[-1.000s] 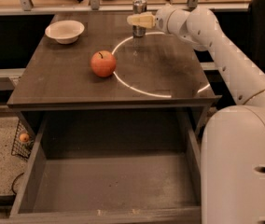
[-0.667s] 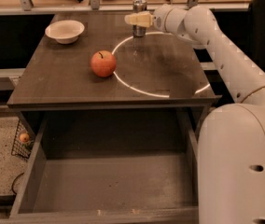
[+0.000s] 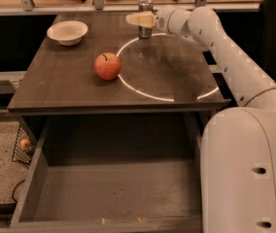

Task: Place redbull can into top drawer

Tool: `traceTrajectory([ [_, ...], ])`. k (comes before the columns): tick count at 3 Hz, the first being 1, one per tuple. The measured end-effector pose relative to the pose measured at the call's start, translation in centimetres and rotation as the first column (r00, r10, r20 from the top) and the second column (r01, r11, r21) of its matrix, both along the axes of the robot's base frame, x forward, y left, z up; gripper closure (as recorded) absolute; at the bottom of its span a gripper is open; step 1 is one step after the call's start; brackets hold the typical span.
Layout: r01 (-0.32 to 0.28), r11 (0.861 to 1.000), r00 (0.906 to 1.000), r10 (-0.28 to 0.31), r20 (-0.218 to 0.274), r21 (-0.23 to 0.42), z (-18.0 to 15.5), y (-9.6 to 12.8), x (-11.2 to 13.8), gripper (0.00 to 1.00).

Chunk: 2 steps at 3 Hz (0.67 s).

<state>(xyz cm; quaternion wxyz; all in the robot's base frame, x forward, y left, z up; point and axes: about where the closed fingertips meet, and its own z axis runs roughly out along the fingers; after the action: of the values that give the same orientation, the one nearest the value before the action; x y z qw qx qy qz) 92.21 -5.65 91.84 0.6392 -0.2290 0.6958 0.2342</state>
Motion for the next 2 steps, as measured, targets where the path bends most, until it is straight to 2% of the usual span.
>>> traceTrajectory([
  [1,-0.014,1.0,0.9995,0.014,0.027,0.019,-0.39,0.25,0.49,0.0],
  [2,-0.034,0.999,0.9983,0.033,0.047,0.025,-1.04,0.66,1.15,0.18],
])
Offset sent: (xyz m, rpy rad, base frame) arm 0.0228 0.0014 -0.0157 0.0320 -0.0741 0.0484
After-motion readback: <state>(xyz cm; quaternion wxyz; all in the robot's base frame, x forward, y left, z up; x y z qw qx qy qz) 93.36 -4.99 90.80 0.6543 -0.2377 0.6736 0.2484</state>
